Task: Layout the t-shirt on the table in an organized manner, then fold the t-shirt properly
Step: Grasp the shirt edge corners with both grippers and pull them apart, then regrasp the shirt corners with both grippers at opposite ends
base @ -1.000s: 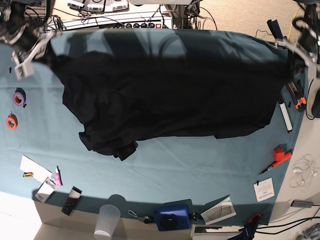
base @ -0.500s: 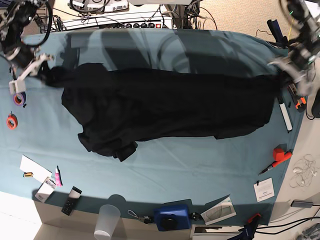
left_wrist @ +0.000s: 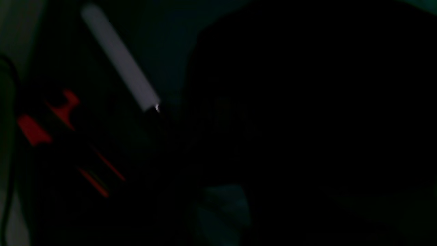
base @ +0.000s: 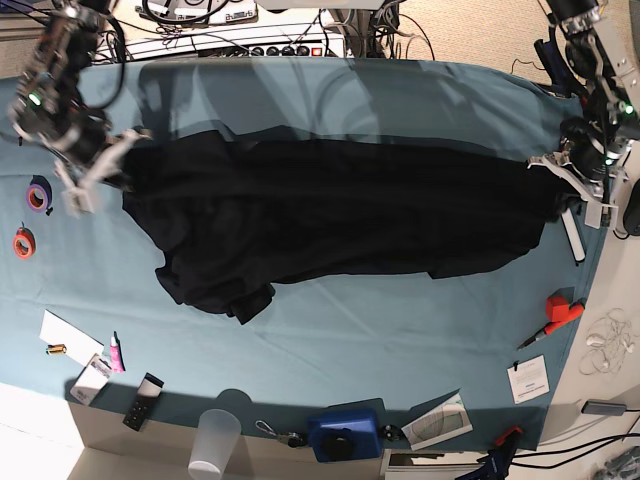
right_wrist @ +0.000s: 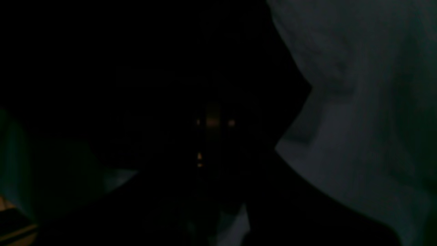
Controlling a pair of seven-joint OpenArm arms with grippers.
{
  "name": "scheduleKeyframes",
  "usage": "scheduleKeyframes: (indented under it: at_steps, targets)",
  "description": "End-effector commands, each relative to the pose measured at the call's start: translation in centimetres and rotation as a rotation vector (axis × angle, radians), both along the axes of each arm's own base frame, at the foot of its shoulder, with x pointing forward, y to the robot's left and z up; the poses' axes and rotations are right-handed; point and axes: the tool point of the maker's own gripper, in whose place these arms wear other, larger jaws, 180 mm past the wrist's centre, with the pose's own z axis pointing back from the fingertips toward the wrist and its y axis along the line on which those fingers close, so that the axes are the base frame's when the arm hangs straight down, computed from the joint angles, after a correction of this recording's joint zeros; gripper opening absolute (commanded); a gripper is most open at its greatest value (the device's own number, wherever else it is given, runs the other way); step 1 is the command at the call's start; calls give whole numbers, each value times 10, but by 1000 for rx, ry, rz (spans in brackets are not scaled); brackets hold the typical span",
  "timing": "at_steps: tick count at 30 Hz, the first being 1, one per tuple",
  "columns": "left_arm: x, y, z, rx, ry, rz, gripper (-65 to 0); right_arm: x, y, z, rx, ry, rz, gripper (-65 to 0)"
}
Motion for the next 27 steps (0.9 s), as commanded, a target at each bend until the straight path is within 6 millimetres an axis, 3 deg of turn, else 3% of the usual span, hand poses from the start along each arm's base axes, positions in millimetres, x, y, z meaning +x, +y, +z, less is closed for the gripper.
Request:
scheduleKeyframes:
  at_steps: [1, 5, 8, 10, 11, 15, 18, 20, 23, 27]
  targets:
    - [10, 5, 15, 5, -59, 0, -650, 13, 0, 15, -2, -60, 6, -650]
    - [10, 0, 15, 8, -64, -42, -650, 25, 2, 25, 1, -92, 8, -650]
    - [12, -3, 19, 12, -96, -67, -435, 26, 1, 25, -12, -76, 13, -625]
    - [16, -2, 25, 8, -134, -60, -328, 25, 0, 24, -15, -68, 12, -525]
    - [17, -2, 28, 7, -149, -57, -305, 25, 0, 24, -15, -67, 12, -487]
    - [19, 6, 34, -2, -151, 3, -302, 25, 1, 32, 16, -87, 7, -468]
    - [18, 4, 57, -58, -182, 2, -303, 28, -1, 64, 111, -194, -12, -468]
    - [12, 8, 77, -61, -207, -4, -305, 25, -13, 87, 115, -258, -40, -468]
    - [-6, 36, 106, -6, -248, 40, -305, 11, -40, 106, 101, -282, -107, -468]
    - [-39, 81, 131, -2, -305, 163, -305, -16, -64, 103, 109, -222, -177, -468]
